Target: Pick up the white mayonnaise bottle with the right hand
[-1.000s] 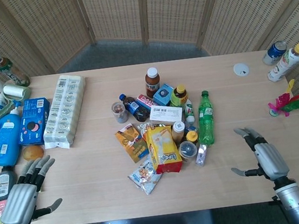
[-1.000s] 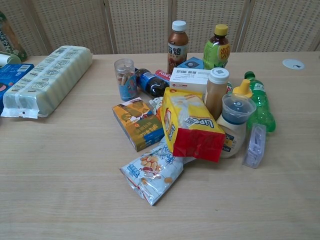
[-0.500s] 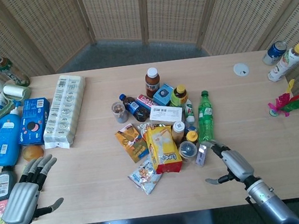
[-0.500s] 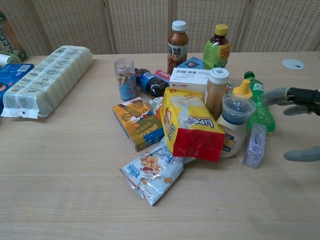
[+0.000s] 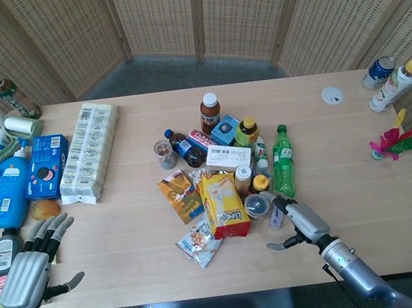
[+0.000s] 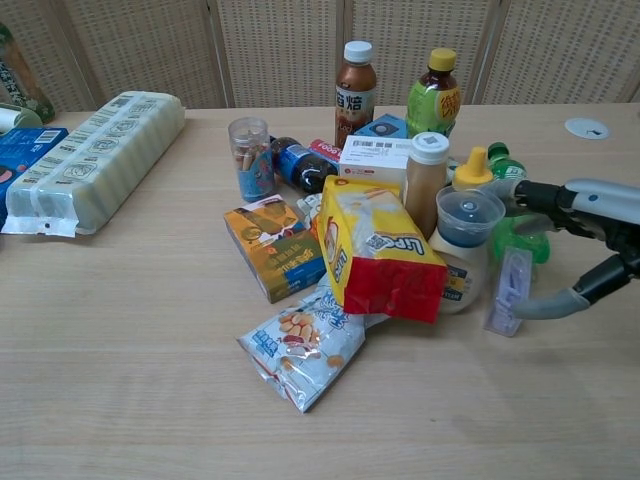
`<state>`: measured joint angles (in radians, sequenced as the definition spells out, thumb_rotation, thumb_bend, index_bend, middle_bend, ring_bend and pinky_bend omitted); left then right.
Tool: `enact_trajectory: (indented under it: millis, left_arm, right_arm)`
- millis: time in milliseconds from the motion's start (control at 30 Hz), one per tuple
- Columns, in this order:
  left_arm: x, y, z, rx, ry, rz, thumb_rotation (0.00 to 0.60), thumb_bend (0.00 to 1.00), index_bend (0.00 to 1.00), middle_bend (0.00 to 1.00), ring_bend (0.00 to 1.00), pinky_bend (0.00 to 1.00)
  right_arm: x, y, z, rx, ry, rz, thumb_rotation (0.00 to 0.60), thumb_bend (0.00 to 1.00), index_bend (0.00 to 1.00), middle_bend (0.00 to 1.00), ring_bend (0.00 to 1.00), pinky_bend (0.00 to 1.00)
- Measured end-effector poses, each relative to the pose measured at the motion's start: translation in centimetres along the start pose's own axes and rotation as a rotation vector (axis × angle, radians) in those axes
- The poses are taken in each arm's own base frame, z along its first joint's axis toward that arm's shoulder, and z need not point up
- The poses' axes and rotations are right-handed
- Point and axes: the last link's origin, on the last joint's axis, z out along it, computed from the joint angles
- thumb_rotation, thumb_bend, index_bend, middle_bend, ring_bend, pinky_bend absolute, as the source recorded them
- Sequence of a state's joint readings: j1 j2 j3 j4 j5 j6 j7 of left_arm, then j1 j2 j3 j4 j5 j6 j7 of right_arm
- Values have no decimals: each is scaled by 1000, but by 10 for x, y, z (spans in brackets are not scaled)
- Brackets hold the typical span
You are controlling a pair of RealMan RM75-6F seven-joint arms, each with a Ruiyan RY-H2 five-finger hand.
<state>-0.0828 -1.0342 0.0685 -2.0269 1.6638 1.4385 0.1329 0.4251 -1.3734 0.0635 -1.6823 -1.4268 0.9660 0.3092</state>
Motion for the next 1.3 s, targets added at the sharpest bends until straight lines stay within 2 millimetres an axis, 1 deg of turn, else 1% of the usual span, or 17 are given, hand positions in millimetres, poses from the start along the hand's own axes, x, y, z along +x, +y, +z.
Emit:
enact_trajectory:
  millis: [200,467,567,833,1033,1100,1133,1200,1267,1300]
  left_arm:
    - [0,-2,0,8,3,0,600,220,83,38,0,0]
    - [1,-1,-1,12,6,2,600,222,82,38,0,0]
    - [1,0,-1,13,6,3,600,220,82,38,0,0]
    - [2,4,1,0,7,9,600,223,83,38,0,0]
    - [3,5,1,0,10,11,600,222,82,38,0,0]
    - [4,4,-1,5,13,11,600,220,82,39,0,0]
    - [4,4,-1,8,14,11,600,221,82,39,0,0]
    - [5,3,-2,13,17,13,600,222,82,38,0,0]
    - [6,3,-3,16,20,14,600,222,82,38,0,0]
    - [6,2,-3,16,21,13,600,222,82,38,0,0]
  right_arm:
    - [0,0,15,-3,-11,15,580,0,0,0,0,0]
    - [6,3,32,-10,-6,36,578,0,0,0,0,0]
    - [4,5,33,-12,-2,46,580,0,0,0,0,0]
    - [-2,14,29,-26,52,83,592,0,0,0,0,0]
    - [-5,19,35,-34,61,113,600,1,0,4,0,0]
    - [-7,21,38,-33,64,126,600,1,0,33,0,0]
    - [-7,21,40,-33,67,128,600,1,0,70,0,1]
    - [-8,22,43,-31,77,131,600,0,21,166,0,45]
    - [-8,23,47,-27,97,134,600,0,112,297,40,148]
    - [-8,22,48,-25,108,138,600,0,196,394,104,224]
